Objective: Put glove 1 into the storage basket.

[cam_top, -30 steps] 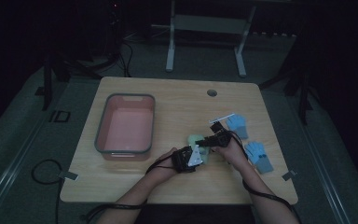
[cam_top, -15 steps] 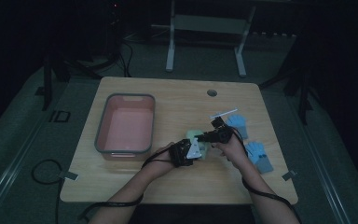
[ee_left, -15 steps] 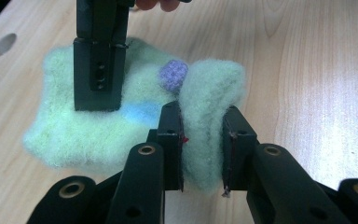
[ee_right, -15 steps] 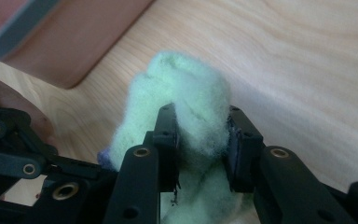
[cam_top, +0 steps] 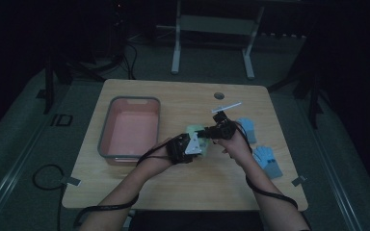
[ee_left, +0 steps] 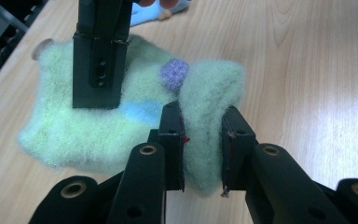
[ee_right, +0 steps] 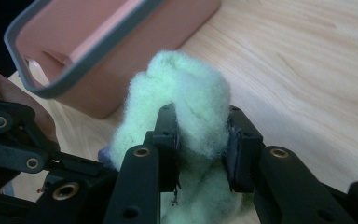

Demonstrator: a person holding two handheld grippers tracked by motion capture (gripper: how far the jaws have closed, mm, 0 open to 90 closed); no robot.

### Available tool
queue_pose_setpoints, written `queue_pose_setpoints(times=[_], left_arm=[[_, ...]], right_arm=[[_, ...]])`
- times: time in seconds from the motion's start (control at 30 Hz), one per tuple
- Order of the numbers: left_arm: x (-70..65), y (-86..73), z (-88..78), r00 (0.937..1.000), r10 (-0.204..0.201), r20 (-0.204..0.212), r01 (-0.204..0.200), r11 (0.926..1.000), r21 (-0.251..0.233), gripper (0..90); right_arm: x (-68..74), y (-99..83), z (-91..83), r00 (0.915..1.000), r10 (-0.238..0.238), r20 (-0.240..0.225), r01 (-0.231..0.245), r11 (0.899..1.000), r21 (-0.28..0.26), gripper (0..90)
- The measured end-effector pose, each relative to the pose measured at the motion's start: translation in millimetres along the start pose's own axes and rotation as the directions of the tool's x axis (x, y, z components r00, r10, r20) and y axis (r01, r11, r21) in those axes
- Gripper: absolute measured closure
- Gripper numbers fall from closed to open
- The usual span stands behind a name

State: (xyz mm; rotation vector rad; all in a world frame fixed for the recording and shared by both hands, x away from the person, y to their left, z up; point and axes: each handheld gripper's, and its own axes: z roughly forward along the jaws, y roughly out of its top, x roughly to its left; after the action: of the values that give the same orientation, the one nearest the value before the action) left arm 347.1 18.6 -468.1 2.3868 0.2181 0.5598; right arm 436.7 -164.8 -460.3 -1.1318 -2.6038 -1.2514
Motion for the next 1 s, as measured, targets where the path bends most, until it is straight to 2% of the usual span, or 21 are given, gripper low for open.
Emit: queue_pose_setpoints(times=[0.33,0.57,0.77,0.87,1.0], left_arm=[[14.2,-8.4,-27.1,0.9998,-0.007,-0.02,0.007,0.9997,0.025,74.7],[21.6,-19.6,-44.2,0.9986,-0.028,-0.045,0.03,0.9988,0.04,74.8],[30.1,-36.1,-62.8,0.9966,-0.045,-0.069,0.049,0.9972,0.057,74.8],[32.6,-41.7,-67.1,0.9959,-0.054,-0.073,0.058,0.9966,0.059,74.8],[41.7,-54.6,-79.9,0.9941,-0.071,-0.082,0.076,0.9952,0.062,74.8]], right_arm=[[22.0,29.4,9.1,0.999,-0.04,-0.023,0.04,0.999,0.004,69.9],[41.0,51.6,22.6,0.9959,-0.079,-0.044,0.08,0.997,0.012,69.9],[55.3,67.7,37.2,0.9925,-0.102,-0.066,0.104,0.994,0.017,69.9],[62.7,76.2,44.1,0.9898,-0.121,-0.076,0.123,0.992,0.025,69.9],[72.6,87.1,51.7,0.9873,-0.134,-0.085,0.136,0.99,0.024,70.0]])
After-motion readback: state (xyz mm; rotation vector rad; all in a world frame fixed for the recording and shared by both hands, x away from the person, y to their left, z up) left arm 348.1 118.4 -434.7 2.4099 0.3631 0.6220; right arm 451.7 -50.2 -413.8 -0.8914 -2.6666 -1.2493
